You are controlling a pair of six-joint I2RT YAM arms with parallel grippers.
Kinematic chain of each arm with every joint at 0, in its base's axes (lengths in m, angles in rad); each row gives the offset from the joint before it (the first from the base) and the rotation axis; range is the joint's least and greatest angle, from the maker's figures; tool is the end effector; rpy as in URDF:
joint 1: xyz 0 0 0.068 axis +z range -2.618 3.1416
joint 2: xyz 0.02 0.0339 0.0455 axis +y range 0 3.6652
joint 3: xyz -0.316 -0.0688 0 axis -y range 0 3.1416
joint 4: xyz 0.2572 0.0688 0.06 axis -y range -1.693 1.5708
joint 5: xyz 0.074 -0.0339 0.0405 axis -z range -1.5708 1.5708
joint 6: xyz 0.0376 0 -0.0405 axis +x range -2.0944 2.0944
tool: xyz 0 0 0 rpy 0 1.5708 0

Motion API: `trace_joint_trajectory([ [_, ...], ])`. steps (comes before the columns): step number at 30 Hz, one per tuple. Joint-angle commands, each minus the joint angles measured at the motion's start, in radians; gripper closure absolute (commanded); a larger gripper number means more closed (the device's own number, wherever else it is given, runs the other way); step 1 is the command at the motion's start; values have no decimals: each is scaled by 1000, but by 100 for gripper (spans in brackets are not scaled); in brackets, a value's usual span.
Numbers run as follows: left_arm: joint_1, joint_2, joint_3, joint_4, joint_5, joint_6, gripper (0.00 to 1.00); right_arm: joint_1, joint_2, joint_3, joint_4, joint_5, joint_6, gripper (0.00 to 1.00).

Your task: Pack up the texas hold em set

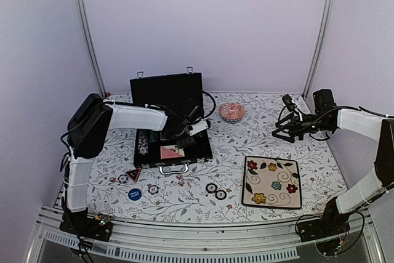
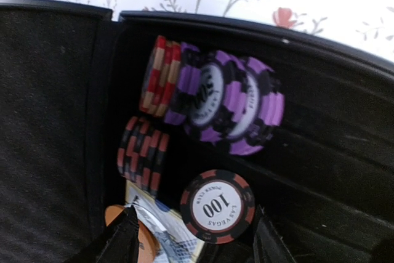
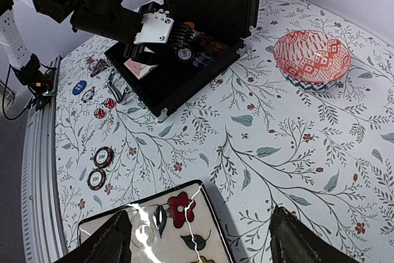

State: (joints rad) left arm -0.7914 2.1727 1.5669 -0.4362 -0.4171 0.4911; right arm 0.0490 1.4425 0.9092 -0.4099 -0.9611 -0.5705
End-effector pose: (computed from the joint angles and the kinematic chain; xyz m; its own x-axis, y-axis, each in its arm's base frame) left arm 0.3617 -0.3444 0.1833 -0.2962 0.9132 -0.2799 0.7330 0.4052 0.5464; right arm 0.2858 0.0449 0.2705 -0.4056 -0.3295 -0.8526 -0.8649 0.4401 0.2414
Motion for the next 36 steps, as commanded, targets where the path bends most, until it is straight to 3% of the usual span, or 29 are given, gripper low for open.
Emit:
trace_joint_trajectory([
  [1,-1,39,13,24,-122,74,36,-5,1,16,-17,-13,-17,22],
  [11,25,37,35,153,-132,156,36,-5,14,18,-20,-11,-20,23],
  [22,66,79,150,154,-8,171,36,-4,30,22,-23,-4,-15,23],
  [36,68,47,187,105,14,155,36,-4,40,25,-26,-6,-14,23],
])
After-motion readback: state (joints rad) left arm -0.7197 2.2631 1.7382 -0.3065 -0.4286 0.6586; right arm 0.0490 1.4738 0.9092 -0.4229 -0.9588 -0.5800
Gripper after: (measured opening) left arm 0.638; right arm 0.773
